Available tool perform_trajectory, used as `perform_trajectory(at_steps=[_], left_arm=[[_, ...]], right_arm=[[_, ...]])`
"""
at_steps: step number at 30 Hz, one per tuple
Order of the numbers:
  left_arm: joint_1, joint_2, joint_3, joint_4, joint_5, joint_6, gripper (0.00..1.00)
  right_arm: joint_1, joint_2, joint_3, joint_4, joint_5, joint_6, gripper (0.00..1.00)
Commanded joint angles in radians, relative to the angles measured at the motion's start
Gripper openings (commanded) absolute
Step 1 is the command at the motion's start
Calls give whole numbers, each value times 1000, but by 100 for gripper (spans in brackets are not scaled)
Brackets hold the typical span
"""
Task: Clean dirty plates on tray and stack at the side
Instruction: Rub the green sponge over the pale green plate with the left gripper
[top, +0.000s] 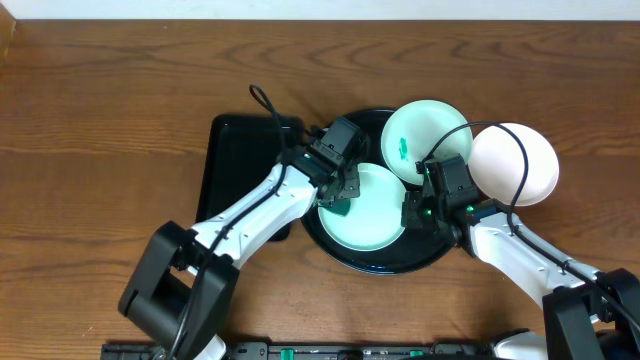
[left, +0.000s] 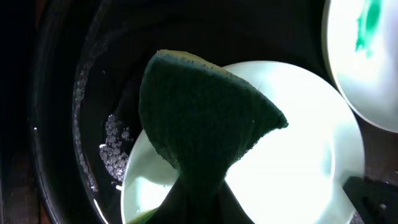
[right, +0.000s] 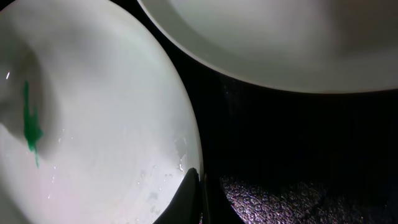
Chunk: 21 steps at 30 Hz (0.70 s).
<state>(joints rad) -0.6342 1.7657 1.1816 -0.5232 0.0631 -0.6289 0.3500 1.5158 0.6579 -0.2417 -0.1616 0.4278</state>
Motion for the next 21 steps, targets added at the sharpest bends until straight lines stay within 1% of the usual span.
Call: perform_trajectory(at_steps=[1, 14, 21], left_arm=[[0, 12, 13, 13, -34, -5, 8], [0, 114, 13, 17, -58, -5, 7], [0, 207, 13, 32, -52, -5, 8]], right_arm=[[-9, 10, -7, 3, -1, -10, 1], [-9, 10, -7, 3, -1, -10, 1], [-9, 10, -7, 3, -1, -10, 1]])
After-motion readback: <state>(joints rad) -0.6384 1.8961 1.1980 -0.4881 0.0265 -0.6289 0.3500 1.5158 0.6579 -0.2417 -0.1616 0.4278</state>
